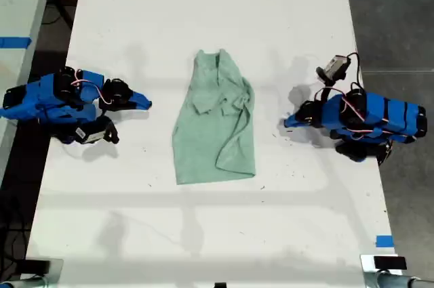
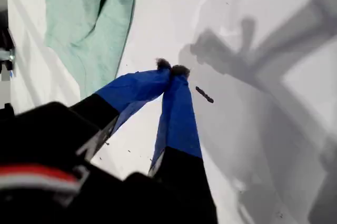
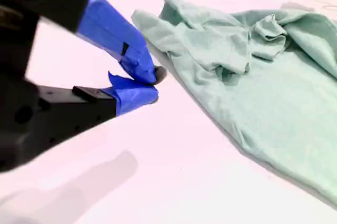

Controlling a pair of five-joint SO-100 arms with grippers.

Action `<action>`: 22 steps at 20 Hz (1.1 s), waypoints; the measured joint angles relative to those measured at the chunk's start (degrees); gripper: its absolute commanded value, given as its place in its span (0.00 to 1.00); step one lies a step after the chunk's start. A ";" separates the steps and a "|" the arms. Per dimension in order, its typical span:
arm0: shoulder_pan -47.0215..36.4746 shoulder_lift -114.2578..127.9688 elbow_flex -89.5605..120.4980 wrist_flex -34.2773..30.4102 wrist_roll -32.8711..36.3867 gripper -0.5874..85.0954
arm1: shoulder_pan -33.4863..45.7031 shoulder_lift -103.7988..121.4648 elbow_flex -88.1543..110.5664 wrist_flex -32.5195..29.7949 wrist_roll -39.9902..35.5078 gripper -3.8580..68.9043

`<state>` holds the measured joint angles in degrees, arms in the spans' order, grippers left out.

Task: Fold t shirt

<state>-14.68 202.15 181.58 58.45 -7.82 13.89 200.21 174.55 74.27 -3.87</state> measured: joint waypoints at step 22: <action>18.19 -112.76 -69.52 -3.78 -18.90 0.01 | 0.00 0.00 0.00 0.00 0.00 0.06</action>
<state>3.52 89.38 112.06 54.67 -26.72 13.89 200.21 174.55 74.27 -3.87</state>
